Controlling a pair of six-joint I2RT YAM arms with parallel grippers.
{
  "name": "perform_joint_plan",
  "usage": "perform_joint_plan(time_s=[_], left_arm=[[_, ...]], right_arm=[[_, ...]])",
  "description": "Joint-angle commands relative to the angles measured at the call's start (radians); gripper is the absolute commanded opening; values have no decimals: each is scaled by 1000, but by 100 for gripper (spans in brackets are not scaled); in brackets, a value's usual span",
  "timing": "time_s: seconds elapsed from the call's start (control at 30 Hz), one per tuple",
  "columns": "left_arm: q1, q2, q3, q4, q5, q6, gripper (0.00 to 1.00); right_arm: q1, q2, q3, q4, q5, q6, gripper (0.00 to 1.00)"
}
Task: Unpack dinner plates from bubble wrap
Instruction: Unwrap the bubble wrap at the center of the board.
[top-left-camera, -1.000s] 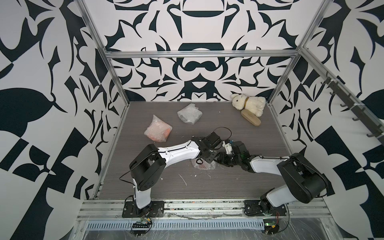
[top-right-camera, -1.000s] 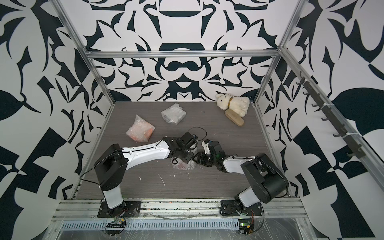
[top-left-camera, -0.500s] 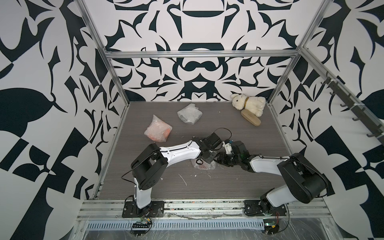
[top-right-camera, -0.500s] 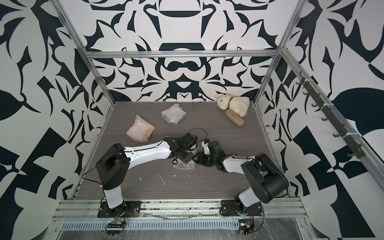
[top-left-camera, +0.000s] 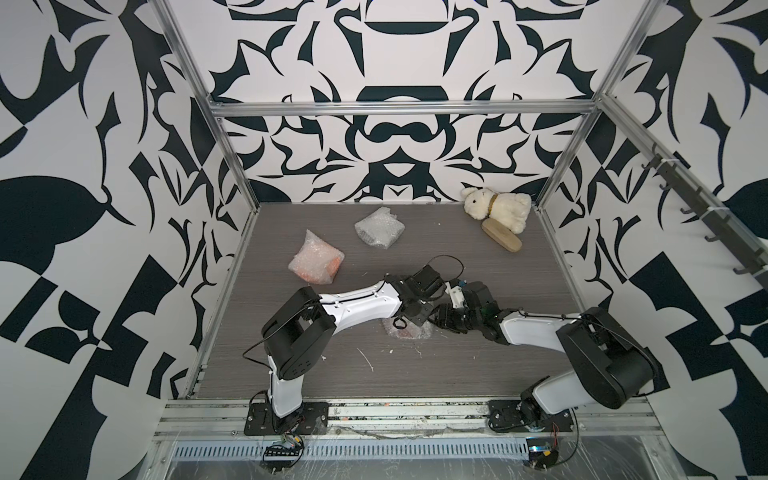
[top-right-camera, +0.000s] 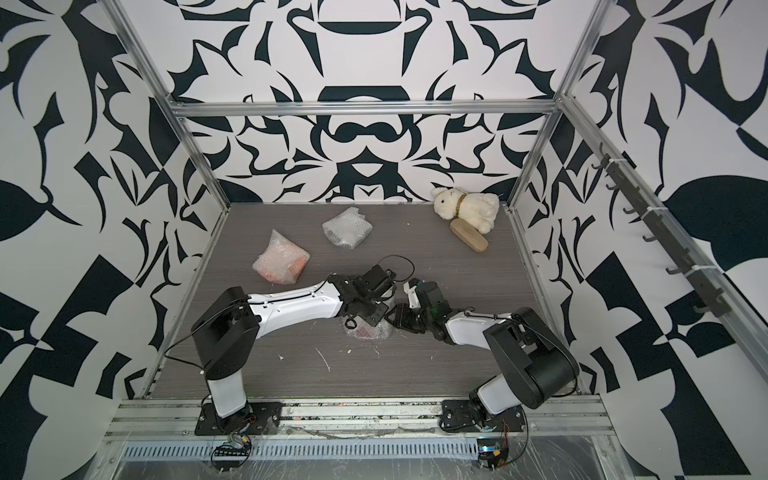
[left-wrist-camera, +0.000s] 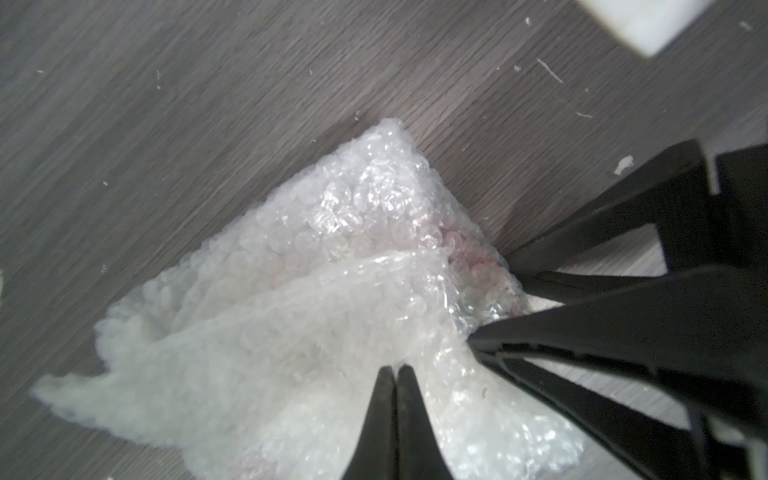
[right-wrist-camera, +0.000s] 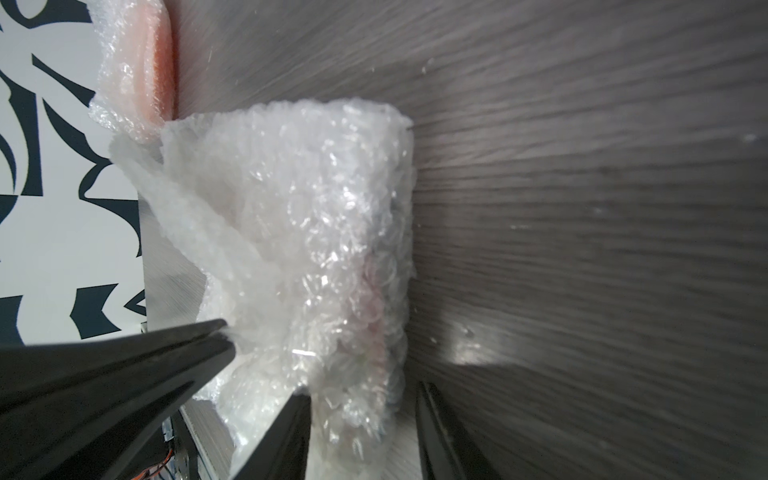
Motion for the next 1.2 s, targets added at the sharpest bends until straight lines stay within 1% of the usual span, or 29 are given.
perform_joint_plan(time_s=[0.0, 0.2, 0.47, 0.77, 0.93, 1.17], left_arm=[[-2, -61, -39, 52, -10, -13, 0], [-3, -99, -81, 84, -32, -22, 0], [-3, -108, -92, 97, -19, -24, 0], [-2, -112, -93, 106, 4, -20, 0], [-3, -127, -103, 130, 5, -27, 0], [-3, -156, -128, 171, 15, -42, 0]], right_arm=[[3, -35, 0, -65, 51, -15, 47], [2, -61, 0, -66, 49, -6, 48], [3, -69, -3, 10, -8, 31, 49], [4, 1, 9, 89, -37, 66, 48], [15, 45, 16, 82, -13, 65, 47], [35, 61, 26, -12, 57, 29, 47]])
